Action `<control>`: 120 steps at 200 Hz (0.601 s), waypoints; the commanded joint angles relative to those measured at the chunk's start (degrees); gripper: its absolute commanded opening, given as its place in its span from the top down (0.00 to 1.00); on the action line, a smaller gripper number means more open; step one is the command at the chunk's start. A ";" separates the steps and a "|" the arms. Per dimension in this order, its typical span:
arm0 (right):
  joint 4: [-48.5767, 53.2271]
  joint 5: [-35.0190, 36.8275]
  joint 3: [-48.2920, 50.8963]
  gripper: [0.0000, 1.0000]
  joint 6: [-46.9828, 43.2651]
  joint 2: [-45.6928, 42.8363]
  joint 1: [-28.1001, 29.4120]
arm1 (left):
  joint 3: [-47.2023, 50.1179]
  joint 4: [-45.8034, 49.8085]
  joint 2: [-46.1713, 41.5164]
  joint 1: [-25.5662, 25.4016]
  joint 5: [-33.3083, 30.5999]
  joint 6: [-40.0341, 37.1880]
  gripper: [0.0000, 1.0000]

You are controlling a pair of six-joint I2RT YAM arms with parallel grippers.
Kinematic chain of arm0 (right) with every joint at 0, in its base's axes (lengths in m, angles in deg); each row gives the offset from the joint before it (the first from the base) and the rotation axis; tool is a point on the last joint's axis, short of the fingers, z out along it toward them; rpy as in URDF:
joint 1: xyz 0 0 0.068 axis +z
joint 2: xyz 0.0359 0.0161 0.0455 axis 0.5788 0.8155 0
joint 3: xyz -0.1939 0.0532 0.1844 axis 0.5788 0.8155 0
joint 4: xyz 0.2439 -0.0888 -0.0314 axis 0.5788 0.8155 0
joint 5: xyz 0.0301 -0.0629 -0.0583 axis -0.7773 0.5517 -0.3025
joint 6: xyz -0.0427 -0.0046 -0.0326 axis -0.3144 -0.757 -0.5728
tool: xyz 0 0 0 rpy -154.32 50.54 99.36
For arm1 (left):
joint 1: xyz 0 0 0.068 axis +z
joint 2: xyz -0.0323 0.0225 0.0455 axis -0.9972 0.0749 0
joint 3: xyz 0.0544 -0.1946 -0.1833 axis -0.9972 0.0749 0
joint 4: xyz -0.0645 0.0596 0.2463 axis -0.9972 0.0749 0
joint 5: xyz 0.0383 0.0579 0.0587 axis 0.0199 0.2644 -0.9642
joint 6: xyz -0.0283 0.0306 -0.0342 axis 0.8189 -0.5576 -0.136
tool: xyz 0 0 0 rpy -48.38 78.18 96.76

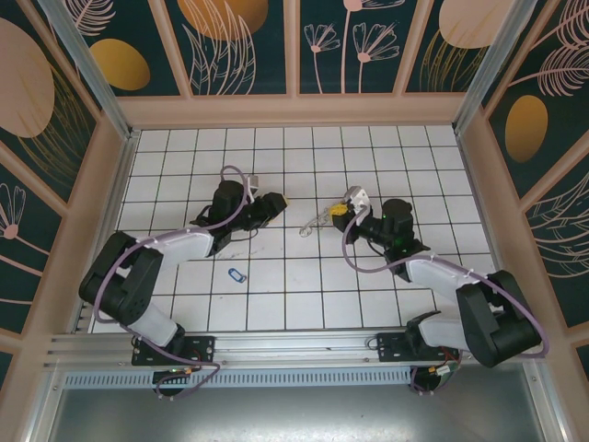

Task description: Put the keys on the keyring

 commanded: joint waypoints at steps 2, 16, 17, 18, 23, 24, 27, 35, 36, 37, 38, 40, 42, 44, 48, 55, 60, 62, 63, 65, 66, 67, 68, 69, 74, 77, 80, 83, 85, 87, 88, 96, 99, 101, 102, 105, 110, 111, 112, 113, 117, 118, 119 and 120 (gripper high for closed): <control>12.59 -7.11 -4.57 1.00 -10.79 -2.47 -0.96 | -0.46 9.79 -5.34 0.23 -8.16 -13.23 0.52; 14.56 -9.98 -5.43 1.00 -13.39 -2.90 -1.28 | -0.23 7.86 -8.11 0.23 -7.92 -18.66 0.53; 14.80 -10.27 -5.49 1.00 -13.72 -2.92 -1.34 | -0.24 7.67 -8.22 0.23 -7.75 -19.09 0.54; 15.00 -10.54 -5.52 1.00 -13.89 -2.98 -1.32 | -0.28 7.45 -8.40 0.23 -7.53 -19.52 0.54; 15.95 -11.68 -5.76 1.00 -15.80 -3.03 -1.23 | -0.37 6.28 -9.01 0.23 -6.42 -21.40 0.55; 16.11 -11.87 -5.79 1.00 -15.98 -2.99 -1.13 | -0.39 6.00 -9.11 0.23 -6.21 -21.82 0.56; 16.62 -12.05 -5.93 1.00 -16.99 -2.93 -1.00 | -0.46 5.17 -9.35 0.23 -5.32 -23.17 0.57; 18.68 -11.98 -6.67 1.00 -19.54 -2.73 -0.32 | -0.18 1.81 -10.00 0.23 -1.29 -27.53 0.59; 18.97 -11.97 -6.82 1.00 -19.87 -2.71 -0.20 | -0.12 1.35 -10.08 0.23 -0.74 -27.83 0.59; 19.37 -12.01 -6.93 1.00 -20.21 -2.70 -0.09 | -0.05 1.12 -10.13 0.23 -0.21 -28.51 0.59; 19.75 -12.03 -7.08 1.00 -20.60 -2.65 -0.03 | -0.01 0.74 -10.15 0.23 0.06 -29.07 0.60; 20.48 -12.09 -7.34 1.00 -21.40 -2.56 0.14 | 0.08 -0.40 -10.34 0.23 1.05 -30.12 0.60; 21.25 -12.08 -7.60 1.00 -22.19 -2.52 0.29 | 0.22 -1.30 -10.46 0.16 2.03 -31.13 0.60; 21.99 -12.06 -7.91 1.00 -22.92 -2.45 0.46 | 0.38 -2.18 -10.55 0.21 3.28 -32.13 0.60; 23.67 -12.32 -8.48 1.00 -24.34 -2.25 0.79 | 0.66 -3.82 -10.79 0.18 5.50 -34.29 0.61; 26.32 -12.45 -9.49 1.00 -26.70 -2.09 1.18 | 1.19 -6.29 -11.14 0.14 9.49 -38.42 0.62; 27.61 -12.20 -10.11 1.00 -27.80 -1.87 1.38 | 1.57 -7.36 -11.46 0.14 12.11 -42.11 0.62; 28.02 -12.08 -10.30 1.00 -28.03 -1.84 1.50 | 1.80 -7.96 -11.53 0.14 13.45 -43.54 0.62; 28.16 -12.02 -10.38 1.00 -28.12 -1.78 1.51 | 1.92 -8.24 -11.55 0.19 14.10 -44.23 0.62; 28.47 -11.95 -10.50 1.00 -28.38 -1.76 1.58 | 2.06 -8.66 -11.59 0.17 15.18 -45.80 0.62; 28.61 -11.91 -10.57 1.00 -28.47 -1.74 1.59 | 2.14 -8.89 -11.63 0.16 16.10 -46.59 0.61; 28.72 -11.89 -10.61 1.00 -28.60 -1.77 1.64 | 2.23 -9.06 -11.60 0.15 16.92 -47.38 0.62; 28.91 -12.01 -10.67 1.00 -28.71 -1.74 1.62 | 2.23 -9.14 -11.63 0.15 17.68 -47.77 0.62; 29.00 -12.07 -10.79 1.00 -28.85 -1.73 1.61 | 2.31 -9.22 -11.65 0.14 18.41 -48.81 0.62; 29.54 -12.79 -10.98 1.00 -29.57 -1.84 1.60 | 2.48 -9.13 -11.58 0.07 21.72 -53.34 0.62; 29.61 -13.35 -11.00 1.00 -29.86 -1.88 1.60 | 2.43 -8.80 -11.40 0.01 23.68 -55.47 0.62; 29.56 -13.83 -10.94 1.00 -30.09 -1.96 1.60 | 2.25 -8.08 -11.20 -0.03 25.26 -57.99 0.63; 29.35 -14.46 -10.96 1.00 -30.19 -1.98 1.60 | 2.16 -7.34 -10.97 -0.06 26.52 -60.65 0.64; 29.14 -14.85 -10.89 1.00 -30.22 -2.02 1.60 | 1.97 -6.55 -10.79 -0.17 27.22 -62.25 0.64; 29.04 -15.21 -10.80 1.00 -30.22 -2.06 1.65 | 1.76 -5.80 -10.50 -0.24 27.75 -63.67 0.65; 28.94 -15.39 -10.72 1.00 -30.22 -2.06 1.67 | 1.64 -5.44 -10.38 -0.27 27.97 -64.31 0.65; 28.49 -16.39 -10.57 1.00 -30.14 -1.89 1.78 | 0.15 -1.83 -9.07 -0.63 29.83 -68.49 0.66; 28.55 -16.75 -10.50 1.00 -30.27 -1.78 1.78 | -0.65 -0.34 -8.42 -0.78 30.52 -69.83 0.67; 28.50 -17.03 -10.48 1.00 -30.41 -1.76 1.78 | -1.22 0.76 -7.93 -0.88 30.88 -70.63 0.67; 28.53 -17.13 -10.48 1.00 -30.54 -1.74 1.87 | -1.52 1.31 -7.69 -0.90 31.21 -71.00 0.67; 28.64 -17.29 -10.47 1.00 -30.86 -1.64 1.91 | -2.13 2.79 -6.98 -1.03 31.97 -72.15 0.68; 28.60 -17.06 -10.33 1.00 -31.13 -1.47 2.15 | -3.50 5.01 -5.76 -1.34 33.12 -73.91 0.67; 28.58 -16.92 -10.32 1.00 -31.16 -1.37 2.18 | -3.76 5.46 -5.50 -1.39 33.20 -74.27 0.67; 28.62 -16.86 -10.31 1.00 -31.26 -1.37 2.24 | -4.02 5.86 -5.29 -1.46 33.34 -74.45 0.67; 28.59 -16.74 -10.26 1.00 -31.36 -1.37 2.32 | -4.24 6.27 -5.09 -1.54 33.40 -74.89 0.67; 28.65 -16.15 -10.07 1.00 -31.58 -1.22 2.62 | -4.91 7.70 -4.29 -1.90 33.46 -76.38 0.67; 28.65 -16.03 -10.05 1.00 -31.69 -1.16 2.64 | -5.04 7.99 -4.11 -1.93 33.46 -76.69 0.67; 28.66 -15.97 -10.00 1.00 -31.79 -1.13 2.69 | -5.19 8.13 -3.89 -2.00 33.38 -77.02 0.67; 28.70 -15.86 -9.97 1.00 -31.89 -1.12 2.72 | -5.30 8.29 -3.78 -2.11 33.29 -77.18 0.68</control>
